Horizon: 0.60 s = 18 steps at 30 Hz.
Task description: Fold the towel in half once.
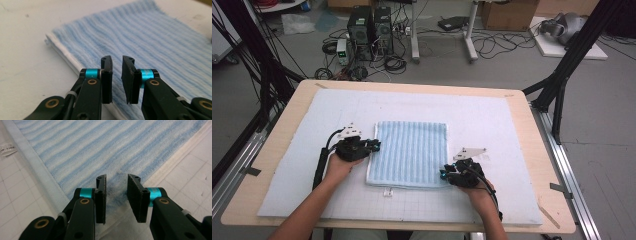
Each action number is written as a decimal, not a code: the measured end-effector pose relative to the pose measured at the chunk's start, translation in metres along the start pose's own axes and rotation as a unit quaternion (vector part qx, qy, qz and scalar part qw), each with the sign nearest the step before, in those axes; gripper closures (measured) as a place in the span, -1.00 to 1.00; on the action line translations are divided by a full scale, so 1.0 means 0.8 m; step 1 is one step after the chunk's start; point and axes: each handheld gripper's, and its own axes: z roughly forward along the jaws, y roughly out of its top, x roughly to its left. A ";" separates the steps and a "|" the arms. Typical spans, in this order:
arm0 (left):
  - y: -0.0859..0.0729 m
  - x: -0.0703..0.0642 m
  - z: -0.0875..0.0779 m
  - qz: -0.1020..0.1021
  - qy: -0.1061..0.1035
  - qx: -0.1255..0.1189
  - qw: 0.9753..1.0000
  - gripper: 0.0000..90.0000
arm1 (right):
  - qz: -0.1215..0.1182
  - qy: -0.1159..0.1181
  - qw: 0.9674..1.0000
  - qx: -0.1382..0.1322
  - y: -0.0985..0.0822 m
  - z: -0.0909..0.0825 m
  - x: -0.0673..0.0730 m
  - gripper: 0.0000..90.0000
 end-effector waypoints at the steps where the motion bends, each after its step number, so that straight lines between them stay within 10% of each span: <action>1: 0.002 0.001 0.003 -0.006 0.012 0.016 1.000 0.76 | 0.001 0.001 1.000 0.001 0.000 0.000 -0.001 0.53; 8: 0.005 0.000 -0.002 0.032 0.057 0.038 0.997 0.61 | -0.002 -0.001 1.000 0.004 0.000 -0.002 0.000 0.43; 14: -0.003 0.010 -0.035 0.008 -0.005 -0.056 0.998 0.15 | 0.013 -0.041 0.998 -0.054 0.004 -0.019 -0.006 -0.04; 18: -0.012 0.011 -0.053 0.071 -0.039 -0.112 0.990 0.08 | 0.025 -0.090 0.993 -0.069 0.011 -0.028 -0.016 -0.38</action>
